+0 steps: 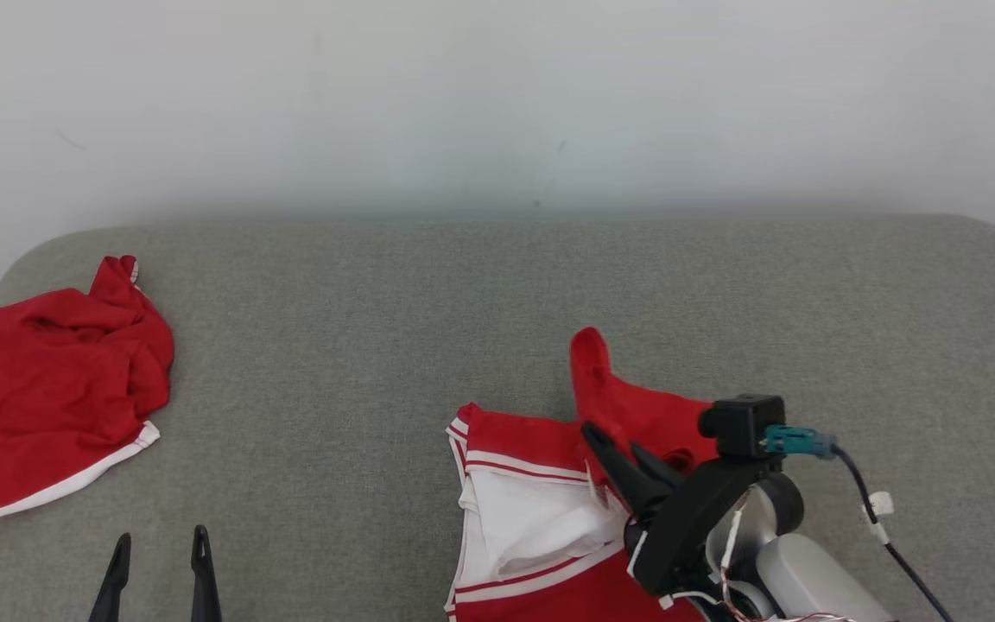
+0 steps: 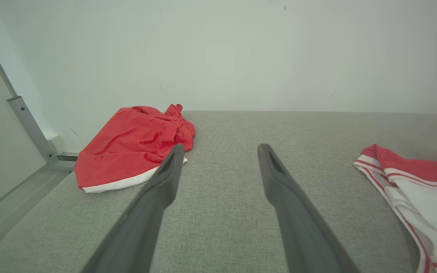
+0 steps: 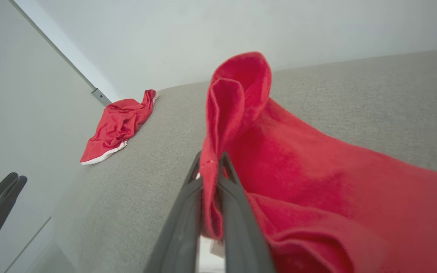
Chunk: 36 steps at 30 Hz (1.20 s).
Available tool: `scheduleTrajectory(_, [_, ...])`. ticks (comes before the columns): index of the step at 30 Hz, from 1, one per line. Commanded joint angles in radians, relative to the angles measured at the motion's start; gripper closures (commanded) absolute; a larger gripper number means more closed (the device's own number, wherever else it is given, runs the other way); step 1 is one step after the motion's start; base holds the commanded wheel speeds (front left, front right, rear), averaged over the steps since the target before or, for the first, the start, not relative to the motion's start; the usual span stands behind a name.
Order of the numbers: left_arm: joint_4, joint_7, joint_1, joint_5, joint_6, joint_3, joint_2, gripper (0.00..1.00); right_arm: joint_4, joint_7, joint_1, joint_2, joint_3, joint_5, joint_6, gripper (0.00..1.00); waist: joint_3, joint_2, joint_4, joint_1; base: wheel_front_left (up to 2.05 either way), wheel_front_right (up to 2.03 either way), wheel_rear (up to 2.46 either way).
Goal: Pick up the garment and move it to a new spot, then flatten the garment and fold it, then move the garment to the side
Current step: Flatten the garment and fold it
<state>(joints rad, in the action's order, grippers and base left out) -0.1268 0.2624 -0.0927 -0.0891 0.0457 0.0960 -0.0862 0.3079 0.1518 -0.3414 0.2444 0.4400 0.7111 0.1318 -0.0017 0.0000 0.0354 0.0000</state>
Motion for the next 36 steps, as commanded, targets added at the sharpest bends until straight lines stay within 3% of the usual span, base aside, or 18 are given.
scheduleTrajectory(1, [-0.005,0.003,0.017,0.011,0.004,-0.003,0.005,0.00,0.009,0.006,0.006,-0.027,0.013,-0.014,-0.002,1.00,0.010,0.0000,0.024,0.0000,0.00,0.00,0.00])
scheduleTrajectory(12, [-0.044,0.003,0.065,0.013,0.024,-0.011,0.015,0.00,0.249,-0.057,-0.053,-0.162,0.062,-0.061,-0.002,1.00,0.035,0.0000,0.073,0.0000,0.00,0.00,0.00])
scheduleTrajectory(13, [-0.046,0.003,0.068,0.014,0.023,-0.013,0.016,0.00,0.271,-0.070,-0.058,-0.168,0.068,-0.060,-0.002,0.76,0.035,0.0000,0.075,0.0000,0.00,0.00,0.00])
scheduleTrajectory(14, [-0.048,0.003,0.071,0.015,0.024,-0.013,0.017,0.00,0.292,-0.077,-0.064,-0.172,0.076,-0.056,-0.002,0.00,0.036,0.0000,0.077,0.0000,0.00,0.00,0.00])
scheduleTrajectory(19, [-0.053,0.003,0.073,0.013,0.029,-0.003,0.020,0.00,0.303,-0.152,-0.096,-0.164,0.117,-0.050,-0.002,0.00,0.037,0.0000,0.072,0.0000,0.00,0.00,0.00])
scheduleTrajectory(27, [-0.047,0.003,0.054,0.017,0.027,0.013,0.024,0.00,0.184,-0.250,-0.091,-0.039,0.093,-0.018,-0.002,0.00,0.029,0.0000,0.039,0.0000,0.00,0.00,0.00])
scheduleTrajectory(32, [-0.046,0.003,0.054,0.018,0.031,0.021,0.024,0.00,0.105,-0.242,-0.037,0.040,0.040,-0.022,-0.002,0.00,0.027,0.0000,0.026,0.0000,0.00,0.00,0.00])
scheduleTrajectory(36, [-0.041,0.003,0.050,0.022,0.032,0.023,0.026,0.00,0.035,-0.217,0.030,0.068,0.021,-0.031,-0.002,0.00,0.029,0.0000,0.021,0.0000,0.00,0.00,0.00])
